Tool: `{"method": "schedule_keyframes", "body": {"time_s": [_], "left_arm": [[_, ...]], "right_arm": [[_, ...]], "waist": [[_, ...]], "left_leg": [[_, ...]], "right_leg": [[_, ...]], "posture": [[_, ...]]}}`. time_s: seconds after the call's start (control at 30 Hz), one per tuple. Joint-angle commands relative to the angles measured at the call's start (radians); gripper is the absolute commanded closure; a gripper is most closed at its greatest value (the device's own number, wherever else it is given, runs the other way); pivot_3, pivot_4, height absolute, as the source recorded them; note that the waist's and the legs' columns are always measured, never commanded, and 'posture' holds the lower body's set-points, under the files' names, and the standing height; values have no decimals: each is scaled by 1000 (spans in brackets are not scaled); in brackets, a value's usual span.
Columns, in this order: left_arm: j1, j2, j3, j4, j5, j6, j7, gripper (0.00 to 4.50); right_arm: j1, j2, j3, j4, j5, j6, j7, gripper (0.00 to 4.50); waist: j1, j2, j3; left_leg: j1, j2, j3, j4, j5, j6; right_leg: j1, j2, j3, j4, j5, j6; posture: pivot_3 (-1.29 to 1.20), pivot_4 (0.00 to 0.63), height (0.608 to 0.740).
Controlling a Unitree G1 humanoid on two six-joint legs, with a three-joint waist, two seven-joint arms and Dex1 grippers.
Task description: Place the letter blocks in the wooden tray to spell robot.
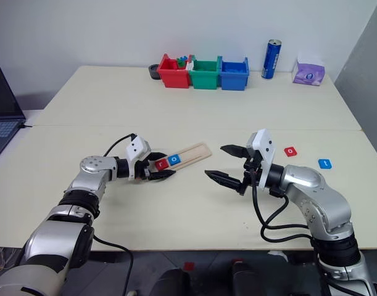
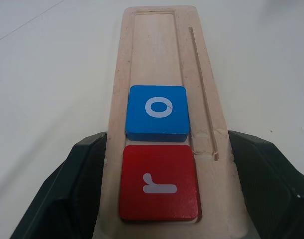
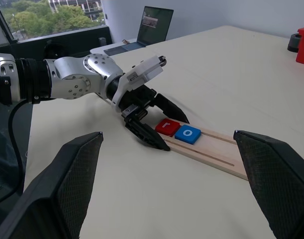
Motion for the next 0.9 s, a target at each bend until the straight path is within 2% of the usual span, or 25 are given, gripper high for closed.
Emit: {"method": "schedule_keyframes", "body": {"time_s": [0.03,0.13,0.3,0.43,0.53,0.9], "left_arm": [[18,0,-11,-21,15,-32,-31,1096],[77,-2,-23,-140,-14,-41,-111,1096],[298,54,-53,-559,-105,24,-253,1096],[417,111,-59,-770,-148,80,-292,1096],[453,134,-70,-805,-138,59,-302,1096],[385,115,-81,-650,-95,-35,-257,1096]], "right_arm": [[3,2,-12,-28,18,-18,-1,0],[10,-7,-13,-18,5,-33,7,0],[46,-28,-5,-15,-20,-66,19,0],[75,-40,9,-26,-27,-79,28,0],[87,-45,15,-33,-25,-79,36,0],[120,-44,51,-41,-52,-114,49,0]], "waist": [[0,0,0],[0,0,0],[-3,0,0],[-4,0,0],[-3,0,0],[-1,0,0]], "left_leg": [[0,0,0,0,0,0],[0,0,0,0,0,0],[0,2,0,-1,0,0],[0,2,0,-1,0,0],[1,1,-1,-1,0,0],[1,0,0,0,0,0]], "right_leg": [[0,0,0,0,0,0],[0,0,0,0,0,0],[0,-1,3,-1,0,1],[-1,-2,4,0,-1,1],[0,-1,4,1,-1,0],[1,0,3,0,0,1]], "posture": [[0,150,740],[0,150,740],[0,150,740],[0,150,740],[0,150,740],[0,150,740]]}}
